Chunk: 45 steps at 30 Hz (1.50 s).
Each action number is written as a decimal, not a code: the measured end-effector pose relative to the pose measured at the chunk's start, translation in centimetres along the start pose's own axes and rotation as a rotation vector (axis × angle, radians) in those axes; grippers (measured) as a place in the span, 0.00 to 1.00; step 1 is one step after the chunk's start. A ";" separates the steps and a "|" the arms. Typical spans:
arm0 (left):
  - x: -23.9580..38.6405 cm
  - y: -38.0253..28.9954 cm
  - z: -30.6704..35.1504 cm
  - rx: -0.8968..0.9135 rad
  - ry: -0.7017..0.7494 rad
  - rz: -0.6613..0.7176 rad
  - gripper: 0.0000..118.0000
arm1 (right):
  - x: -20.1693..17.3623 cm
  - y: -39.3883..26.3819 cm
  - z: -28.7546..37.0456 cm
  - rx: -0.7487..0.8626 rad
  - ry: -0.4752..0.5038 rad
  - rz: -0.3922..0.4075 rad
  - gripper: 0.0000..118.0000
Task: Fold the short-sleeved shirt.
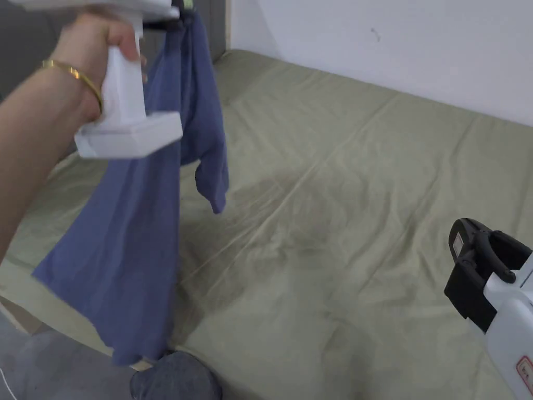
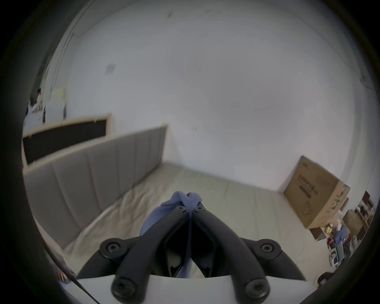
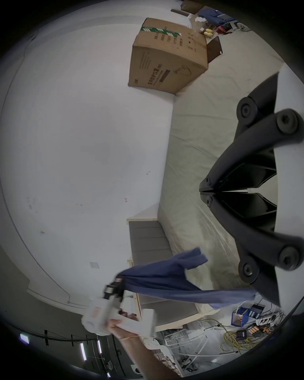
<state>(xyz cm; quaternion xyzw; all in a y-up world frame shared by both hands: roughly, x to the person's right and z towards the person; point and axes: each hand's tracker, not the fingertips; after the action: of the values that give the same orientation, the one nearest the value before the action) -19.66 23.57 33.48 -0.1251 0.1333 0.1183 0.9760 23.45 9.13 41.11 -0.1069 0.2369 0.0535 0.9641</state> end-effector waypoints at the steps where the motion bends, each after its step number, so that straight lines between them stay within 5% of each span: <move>1: 1.5 1.8 1.2 0.035 -0.025 -0.013 0.00 | 0.5 0.2 0.8 0.019 -0.013 -0.010 0.00; 10: 14.7 11.8 6.9 0.211 -0.197 -0.064 0.00 | 5.3 1.5 7.2 0.131 -0.164 -0.043 0.00; 18: 24.4 10.3 4.8 0.164 -0.358 -0.095 0.00 | 9.4 0.5 11.4 0.147 -0.313 -0.082 0.00; 29: 34.0 -11.8 -5.2 -0.277 -0.421 -0.273 0.00 | 13.1 -2.0 13.9 0.106 -0.437 -0.135 0.00; 39: 34.5 -36.5 -6.4 -0.806 -0.354 -0.398 0.00 | 15.1 -3.4 13.6 0.063 -0.498 -0.173 0.00; 41: 34.3 -38.9 -6.0 -0.862 -0.342 -0.390 0.12 | 15.2 -3.7 13.4 0.051 -0.502 -0.180 0.00; 45: 33.7 -39.6 -6.5 -0.861 -0.386 -0.359 0.64 | 15.1 -4.0 13.2 0.036 -0.503 -0.180 0.00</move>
<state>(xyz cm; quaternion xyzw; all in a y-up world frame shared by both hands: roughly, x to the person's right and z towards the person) 20.84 -8.87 26.08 -0.5133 -0.1340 0.0137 0.8476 43.27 9.05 46.15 -0.0935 -0.0195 -0.0119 0.9954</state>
